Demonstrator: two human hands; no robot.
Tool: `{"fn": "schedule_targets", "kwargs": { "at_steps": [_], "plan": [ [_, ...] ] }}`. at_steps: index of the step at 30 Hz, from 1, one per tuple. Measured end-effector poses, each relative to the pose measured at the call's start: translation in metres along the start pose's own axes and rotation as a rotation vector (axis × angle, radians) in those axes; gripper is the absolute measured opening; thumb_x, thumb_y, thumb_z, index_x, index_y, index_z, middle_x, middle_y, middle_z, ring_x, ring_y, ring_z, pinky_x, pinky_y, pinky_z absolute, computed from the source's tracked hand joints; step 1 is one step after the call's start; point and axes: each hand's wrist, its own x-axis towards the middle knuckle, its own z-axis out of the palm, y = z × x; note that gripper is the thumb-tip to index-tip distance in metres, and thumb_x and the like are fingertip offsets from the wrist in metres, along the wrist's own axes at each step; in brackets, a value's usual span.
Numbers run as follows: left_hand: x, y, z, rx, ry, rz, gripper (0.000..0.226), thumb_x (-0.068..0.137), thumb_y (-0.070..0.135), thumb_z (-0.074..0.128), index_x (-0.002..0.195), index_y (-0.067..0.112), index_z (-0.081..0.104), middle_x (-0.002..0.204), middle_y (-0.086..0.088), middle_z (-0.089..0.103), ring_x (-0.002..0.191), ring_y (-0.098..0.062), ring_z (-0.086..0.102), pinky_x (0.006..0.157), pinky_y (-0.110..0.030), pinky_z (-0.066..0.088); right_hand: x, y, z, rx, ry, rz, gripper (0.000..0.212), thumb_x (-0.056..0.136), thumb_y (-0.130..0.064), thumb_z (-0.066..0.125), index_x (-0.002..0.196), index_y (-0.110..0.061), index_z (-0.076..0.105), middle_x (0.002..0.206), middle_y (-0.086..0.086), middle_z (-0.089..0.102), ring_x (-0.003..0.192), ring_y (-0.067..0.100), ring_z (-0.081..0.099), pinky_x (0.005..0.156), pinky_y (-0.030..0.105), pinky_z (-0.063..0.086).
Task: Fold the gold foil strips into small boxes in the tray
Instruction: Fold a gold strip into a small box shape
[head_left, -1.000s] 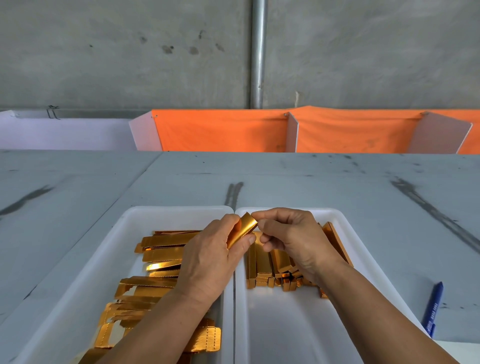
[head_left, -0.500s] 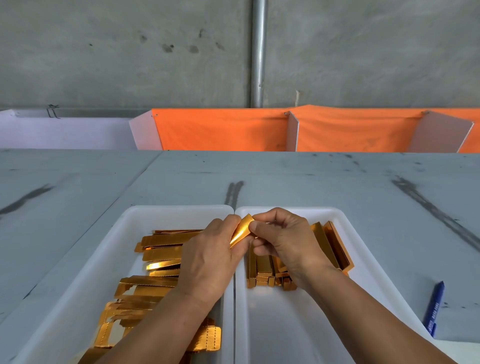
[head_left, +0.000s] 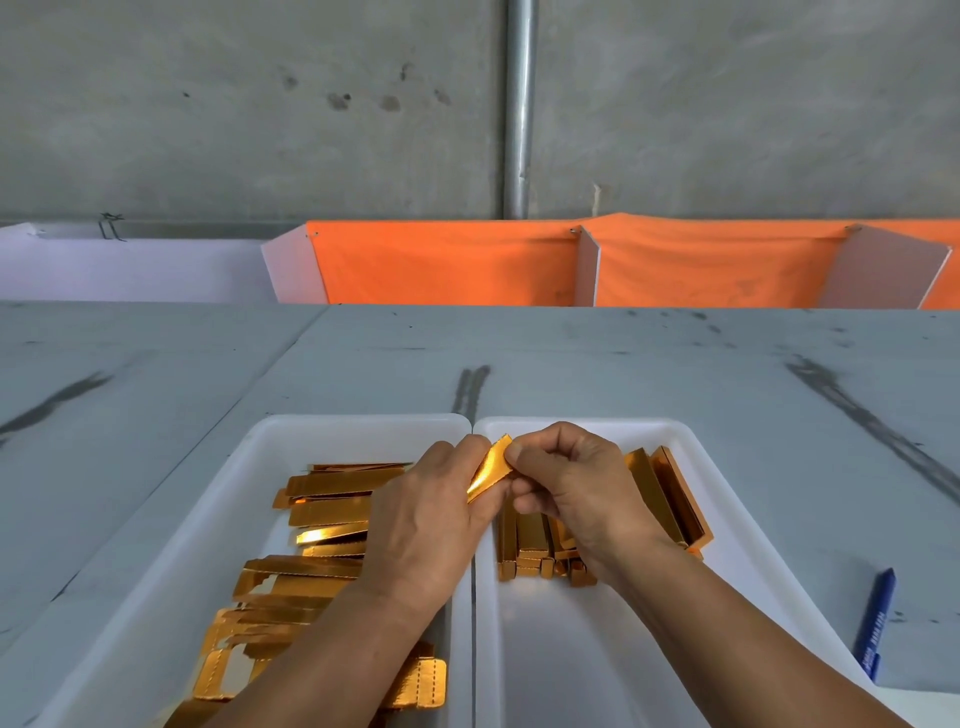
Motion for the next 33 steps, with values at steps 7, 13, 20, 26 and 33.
{"fn": "schedule_targets", "kwargs": {
  "at_steps": [7, 13, 20, 26, 33],
  "plan": [
    [0.000, 0.002, -0.001, -0.305, -0.075, -0.097, 0.039, 0.088, 0.049, 0.059, 0.125, 0.037, 0.053, 0.096, 0.016, 0.060, 0.081, -0.008, 0.058, 0.063, -0.014, 0.043, 0.003, -0.005, -0.004, -0.023, 0.056, -0.041, 0.003, 0.090, -0.007, 0.070, 0.088, -0.006, 0.073, 0.065, 0.007, 0.070, 0.056, 0.011, 0.066, 0.054, 0.020, 0.055],
    [0.010, 0.008, -0.016, -1.137, -0.268, -0.548, 0.023, 0.095, 0.034, 0.054, 0.115, 0.026, 0.062, 0.095, -0.005, 0.072, 0.080, -0.019, 0.073, 0.076, -0.038, 0.060, 0.006, -0.011, -0.013, 0.029, 0.044, -0.075, 0.005, 0.091, -0.007, 0.068, 0.089, -0.008, 0.072, 0.069, 0.010, 0.069, 0.055, 0.013, 0.063, 0.055, 0.021, 0.054],
    [0.010, 0.006, -0.021, -1.327, -0.380, -0.658, 0.022, 0.095, 0.038, 0.052, 0.109, 0.022, 0.055, 0.095, -0.006, 0.073, 0.084, -0.026, 0.072, 0.053, -0.026, 0.051, 0.003, -0.012, -0.010, 0.007, -0.004, -0.093, 0.005, 0.091, -0.007, 0.068, 0.090, -0.008, 0.072, 0.073, 0.013, 0.070, 0.056, 0.015, 0.065, 0.057, 0.022, 0.054],
    [0.010, 0.006, -0.019, -1.261, -0.352, -0.642, 0.012, 0.095, 0.034, 0.053, 0.102, 0.024, 0.057, 0.099, -0.009, 0.068, 0.077, -0.025, 0.071, 0.046, -0.023, 0.044, 0.002, -0.011, -0.010, -0.004, -0.027, -0.102, 0.006, 0.092, -0.007, 0.066, 0.093, -0.006, 0.072, 0.074, 0.012, 0.071, 0.059, 0.015, 0.069, 0.058, 0.022, 0.055],
    [0.010, 0.006, -0.017, -1.271, -0.308, -0.642, 0.010, 0.095, 0.031, 0.054, 0.101, 0.024, 0.058, 0.095, -0.009, 0.068, 0.075, -0.024, 0.071, 0.047, -0.024, 0.046, 0.002, -0.010, -0.010, 0.033, -0.102, -0.099, 0.008, 0.093, -0.007, 0.065, 0.099, -0.008, 0.069, 0.073, 0.008, 0.071, 0.065, 0.015, 0.071, 0.060, 0.021, 0.055]
  ]
}}
